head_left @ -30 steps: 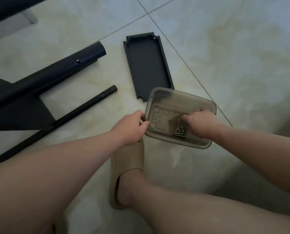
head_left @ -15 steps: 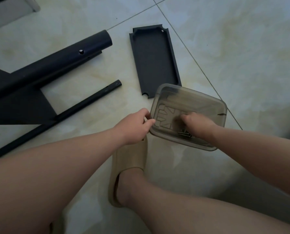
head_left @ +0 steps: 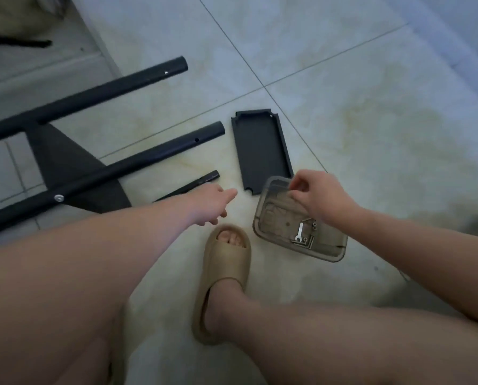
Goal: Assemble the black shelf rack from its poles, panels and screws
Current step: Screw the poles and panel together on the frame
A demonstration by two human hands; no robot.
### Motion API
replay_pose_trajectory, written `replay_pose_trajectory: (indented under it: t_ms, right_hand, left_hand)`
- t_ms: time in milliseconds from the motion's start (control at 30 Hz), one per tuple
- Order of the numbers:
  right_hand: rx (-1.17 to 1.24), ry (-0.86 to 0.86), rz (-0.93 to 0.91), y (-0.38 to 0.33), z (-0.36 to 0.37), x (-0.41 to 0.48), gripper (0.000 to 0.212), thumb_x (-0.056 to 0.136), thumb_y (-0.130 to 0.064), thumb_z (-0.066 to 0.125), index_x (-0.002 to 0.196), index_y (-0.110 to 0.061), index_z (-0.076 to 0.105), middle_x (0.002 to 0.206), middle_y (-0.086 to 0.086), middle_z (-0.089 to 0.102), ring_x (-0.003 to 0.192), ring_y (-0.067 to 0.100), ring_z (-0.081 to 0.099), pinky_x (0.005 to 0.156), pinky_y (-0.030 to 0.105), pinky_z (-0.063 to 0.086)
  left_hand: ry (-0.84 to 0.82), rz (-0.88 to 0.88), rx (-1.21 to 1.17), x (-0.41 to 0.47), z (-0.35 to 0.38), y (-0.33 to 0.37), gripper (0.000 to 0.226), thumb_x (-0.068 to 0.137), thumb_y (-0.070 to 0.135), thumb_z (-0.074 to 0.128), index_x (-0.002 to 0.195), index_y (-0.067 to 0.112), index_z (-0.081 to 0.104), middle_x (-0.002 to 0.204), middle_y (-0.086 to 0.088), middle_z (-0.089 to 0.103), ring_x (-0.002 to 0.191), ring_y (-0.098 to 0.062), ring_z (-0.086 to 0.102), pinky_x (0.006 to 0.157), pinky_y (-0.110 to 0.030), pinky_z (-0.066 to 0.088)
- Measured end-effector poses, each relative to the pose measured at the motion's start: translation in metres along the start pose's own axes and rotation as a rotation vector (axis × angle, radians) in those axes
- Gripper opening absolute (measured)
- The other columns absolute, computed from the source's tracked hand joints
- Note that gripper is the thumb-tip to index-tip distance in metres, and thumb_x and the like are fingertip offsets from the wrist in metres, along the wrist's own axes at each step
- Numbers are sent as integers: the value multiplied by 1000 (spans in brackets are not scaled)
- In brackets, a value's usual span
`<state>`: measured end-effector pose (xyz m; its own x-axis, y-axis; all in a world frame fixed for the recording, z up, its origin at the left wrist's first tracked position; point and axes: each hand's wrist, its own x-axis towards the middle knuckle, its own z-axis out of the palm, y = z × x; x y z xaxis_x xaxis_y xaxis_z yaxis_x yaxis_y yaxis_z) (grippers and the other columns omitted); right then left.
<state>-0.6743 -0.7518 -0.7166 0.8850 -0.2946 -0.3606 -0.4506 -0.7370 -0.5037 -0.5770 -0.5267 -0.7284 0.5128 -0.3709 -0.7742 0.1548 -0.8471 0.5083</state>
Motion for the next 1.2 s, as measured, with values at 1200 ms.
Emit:
replay_pose_trajectory:
  t_ms: [1200]
  right_hand:
    - [-524, -274, -409, -351, 108, -13, 60, 97, -51, 58, 149, -27, 41, 144, 0, 52, 134, 26, 46, 111, 47, 33]
  left_hand:
    - [535, -176, -994, -172, -207, -174, 17, 95, 21, 52, 87, 11, 62, 71, -1, 53, 54, -14, 44, 45, -19, 31]
